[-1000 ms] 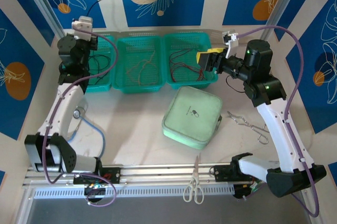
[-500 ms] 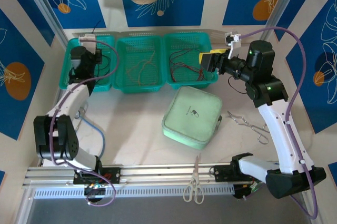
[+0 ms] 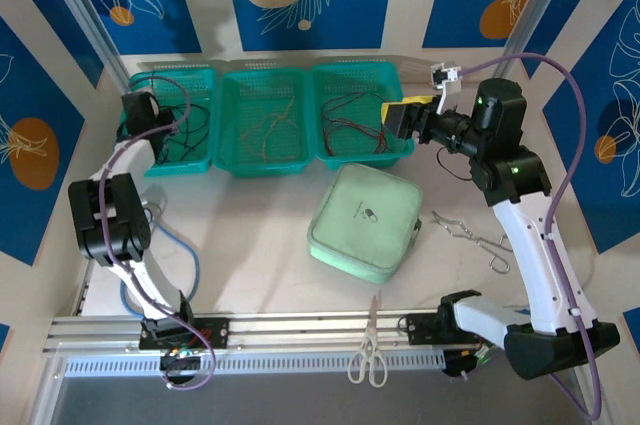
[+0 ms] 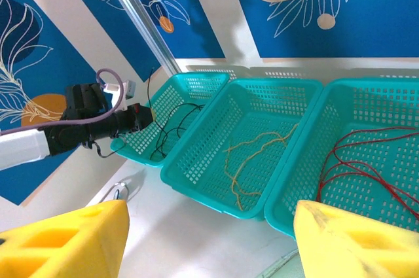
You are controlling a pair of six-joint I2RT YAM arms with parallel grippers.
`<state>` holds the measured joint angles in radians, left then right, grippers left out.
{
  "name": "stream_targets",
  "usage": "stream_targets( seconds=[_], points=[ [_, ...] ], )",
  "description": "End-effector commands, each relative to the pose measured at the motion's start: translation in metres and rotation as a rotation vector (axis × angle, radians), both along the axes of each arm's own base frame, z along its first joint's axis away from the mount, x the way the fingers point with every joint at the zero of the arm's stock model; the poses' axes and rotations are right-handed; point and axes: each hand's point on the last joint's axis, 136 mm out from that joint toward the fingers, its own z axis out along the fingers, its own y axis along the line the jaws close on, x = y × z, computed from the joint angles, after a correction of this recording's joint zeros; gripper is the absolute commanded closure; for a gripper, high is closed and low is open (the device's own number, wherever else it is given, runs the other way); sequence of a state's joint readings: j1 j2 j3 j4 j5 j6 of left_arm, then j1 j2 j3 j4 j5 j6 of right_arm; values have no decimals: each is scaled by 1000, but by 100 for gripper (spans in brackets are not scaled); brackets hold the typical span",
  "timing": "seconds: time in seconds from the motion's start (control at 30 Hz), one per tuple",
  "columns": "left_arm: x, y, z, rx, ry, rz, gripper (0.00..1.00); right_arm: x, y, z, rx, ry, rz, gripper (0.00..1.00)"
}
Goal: Untangle the cables
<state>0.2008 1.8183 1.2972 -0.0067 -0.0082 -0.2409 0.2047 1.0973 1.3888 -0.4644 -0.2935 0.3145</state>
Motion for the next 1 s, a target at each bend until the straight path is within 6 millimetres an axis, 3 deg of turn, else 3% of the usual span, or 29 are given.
stream_targets(
  seconds=[0.0, 0.3, 0.43, 0.53, 0.57, 0.7, 0.77, 0.97],
  points=[
    [-9, -18, -30, -187, 142, -39, 100, -5, 1, 0, 7, -1, 18, 33],
    [-10, -30, -71, -273, 261, -61, 94, -5, 1, -1, 3, 2, 17, 32],
    [-10, -29, -79, -271, 286, -61, 91, -6, 1, -1, 3, 3, 15, 32],
    [-9, -31, -75, -271, 280, -73, 77, -5, 0, -1, 3, 3, 14, 32],
    [-9, -30, -72, -268, 273, -71, 67, -5, 1, -2, 3, 3, 14, 32],
    [-9, -27, -49, -221, 223, -71, 22, -4, -1, -4, 0, 11, 5, 32],
    [-8, -28, -25, -183, 160, -81, 0, -3, -2, -6, -6, 12, 0, 32],
    [-17, -59, 61, 10, -49, -144, 1, 1, -8, -11, -7, 23, -25, 32]
  ],
)
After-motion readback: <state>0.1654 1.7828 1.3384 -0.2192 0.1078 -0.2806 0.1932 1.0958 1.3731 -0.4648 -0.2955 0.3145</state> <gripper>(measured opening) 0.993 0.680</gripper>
